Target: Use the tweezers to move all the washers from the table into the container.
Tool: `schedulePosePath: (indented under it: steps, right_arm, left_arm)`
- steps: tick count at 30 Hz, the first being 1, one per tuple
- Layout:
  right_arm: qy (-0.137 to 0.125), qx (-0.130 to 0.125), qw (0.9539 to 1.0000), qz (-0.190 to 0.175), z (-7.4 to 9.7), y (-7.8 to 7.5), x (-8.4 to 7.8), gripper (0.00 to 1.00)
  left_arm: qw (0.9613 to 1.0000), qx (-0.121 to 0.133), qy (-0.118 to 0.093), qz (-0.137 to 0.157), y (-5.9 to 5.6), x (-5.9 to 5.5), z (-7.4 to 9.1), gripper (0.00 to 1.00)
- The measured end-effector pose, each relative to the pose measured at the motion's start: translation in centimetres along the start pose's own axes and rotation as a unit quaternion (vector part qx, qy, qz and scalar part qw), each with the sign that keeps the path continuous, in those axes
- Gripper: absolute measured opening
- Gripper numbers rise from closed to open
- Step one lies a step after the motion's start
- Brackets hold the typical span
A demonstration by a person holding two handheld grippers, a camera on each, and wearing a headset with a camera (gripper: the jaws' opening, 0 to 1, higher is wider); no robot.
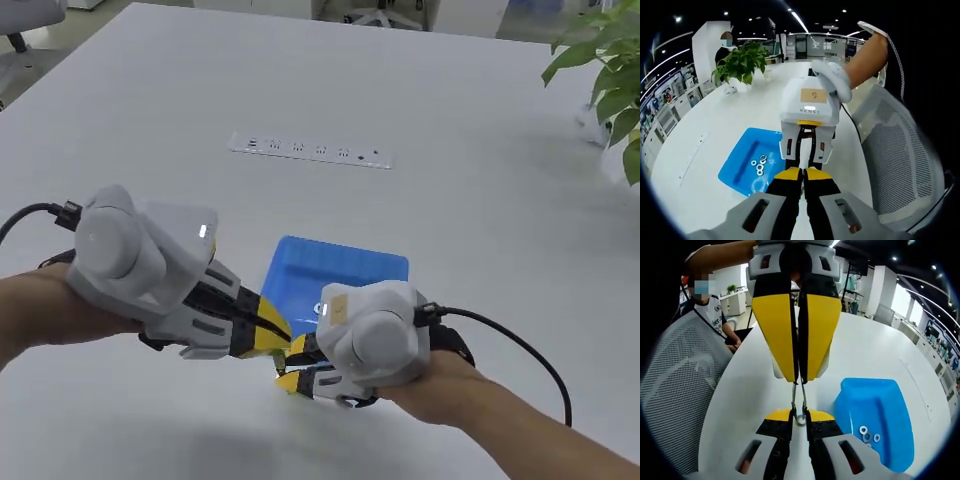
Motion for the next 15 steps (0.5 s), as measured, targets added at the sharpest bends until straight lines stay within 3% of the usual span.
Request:
schedulePosePath:
  steps: [15]
  right_arm:
    - [-0.002,0.008,0.9999,-0.015,-0.83,0.23,-0.64,0.13]
  left_arm:
    - [0.9999,-0.009,0.004,0.009,0.20,-0.78,-0.63,0.05]
Point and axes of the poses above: the centre of the closed fingertips' face, and the gripper's own axes: z roughly backward along the fingers, y roughly to its left, x roughly out of its top, the point moved 10 cm from there along z, roughly backward along the fingers, and after that the axes turned 10 degrees about z, right-handed, at the moved point
